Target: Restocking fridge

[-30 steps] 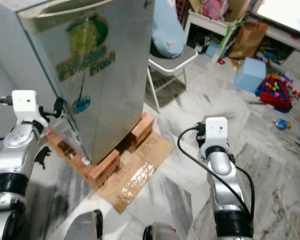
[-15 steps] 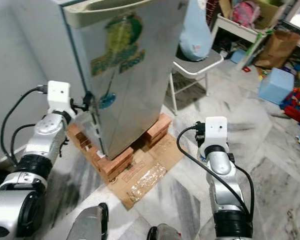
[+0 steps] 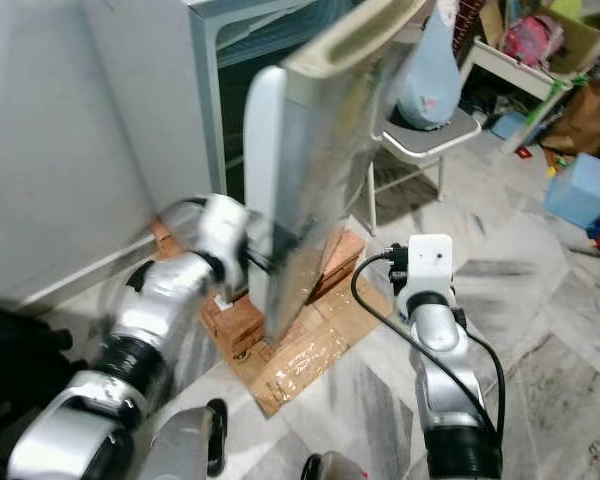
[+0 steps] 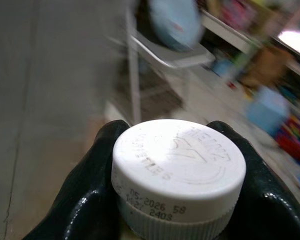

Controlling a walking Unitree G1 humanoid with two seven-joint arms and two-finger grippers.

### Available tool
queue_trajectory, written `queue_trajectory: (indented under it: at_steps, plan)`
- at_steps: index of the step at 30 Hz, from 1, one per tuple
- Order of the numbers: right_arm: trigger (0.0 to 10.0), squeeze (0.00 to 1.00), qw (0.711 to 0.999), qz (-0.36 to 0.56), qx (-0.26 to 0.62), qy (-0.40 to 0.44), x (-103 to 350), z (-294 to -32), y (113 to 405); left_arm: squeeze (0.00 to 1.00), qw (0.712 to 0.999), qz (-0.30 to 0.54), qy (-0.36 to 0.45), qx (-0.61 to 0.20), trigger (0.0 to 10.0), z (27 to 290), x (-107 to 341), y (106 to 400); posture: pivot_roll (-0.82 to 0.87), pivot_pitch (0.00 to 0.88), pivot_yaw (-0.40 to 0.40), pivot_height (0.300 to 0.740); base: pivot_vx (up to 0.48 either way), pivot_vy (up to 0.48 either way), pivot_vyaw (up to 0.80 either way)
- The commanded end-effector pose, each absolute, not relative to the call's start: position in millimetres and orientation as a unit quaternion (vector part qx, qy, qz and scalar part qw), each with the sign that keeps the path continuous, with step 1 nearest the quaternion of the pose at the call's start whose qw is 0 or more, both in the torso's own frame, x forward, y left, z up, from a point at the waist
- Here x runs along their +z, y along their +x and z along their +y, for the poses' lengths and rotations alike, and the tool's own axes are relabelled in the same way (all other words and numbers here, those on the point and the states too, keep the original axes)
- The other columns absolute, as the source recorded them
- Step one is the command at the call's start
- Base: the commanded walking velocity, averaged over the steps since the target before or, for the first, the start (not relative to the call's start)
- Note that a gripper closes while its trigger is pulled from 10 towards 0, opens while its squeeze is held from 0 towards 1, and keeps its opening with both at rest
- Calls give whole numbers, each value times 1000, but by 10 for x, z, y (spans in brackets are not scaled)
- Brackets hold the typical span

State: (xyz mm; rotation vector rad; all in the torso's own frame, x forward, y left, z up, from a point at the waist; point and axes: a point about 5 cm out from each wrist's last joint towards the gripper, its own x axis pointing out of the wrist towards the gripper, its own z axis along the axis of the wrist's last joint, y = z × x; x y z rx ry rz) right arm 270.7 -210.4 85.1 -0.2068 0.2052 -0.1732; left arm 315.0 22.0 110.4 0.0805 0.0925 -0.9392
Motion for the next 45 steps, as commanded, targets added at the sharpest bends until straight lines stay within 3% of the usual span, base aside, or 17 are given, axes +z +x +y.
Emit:
queue_trajectory:
  at_steps: [1,18,23,26,27,30,36,41,45]
  plan:
    - [10000,0,980,111,-124,-106,856,-2234,2638,0,877,28,44,-478,10000,128,1176,3099,-5,130,-66,740,0,0,0]
    - [10000,0,976,128,-146,-96,773,-2191,2576,0,870,25,30,-491,10000,-3,1201,3004,8,119,-39,740,0,-308,0]
    - [10000,0,977,126,-148,-88,773,-2172,2584,0,883,20,42,-467,10000,63,1198,3025,11,118,-34,740,0,0,0]
    - [10000,0,979,122,-145,-79,780,-2160,2608,0,910,14,57,-411,10000,290,1173,3065,13,118,-33,740,0,0,0]
    - [10000,0,981,114,-140,-70,803,-2142,2637,0,928,15,66,-365,10000,472,1155,3093,18,118,-33,740,0,0,0]
    - [10000,0,983,107,-134,-62,826,-2126,2668,0,940,14,69,-335,10000,672,1148,3084,23,117,-33,740,0,0,0]
    - [10000,0,989,88,-118,-23,836,-2039,2781,0,979,24,66,-191,10000,1456,1090,2885,52,107,-24,740,0,-238,0]
    - [10000,0,993,79,-82,-11,841,-1862,2857,0,987,39,79,-133,10000,1749,1039,2749,78,104,-43,740,0,-457,0]
    - [10000,0,995,75,-72,-10,849,-1796,2886,0,988,35,79,-127,10000,1765,1080,2743,87,107,-55,740,0,-465,0]
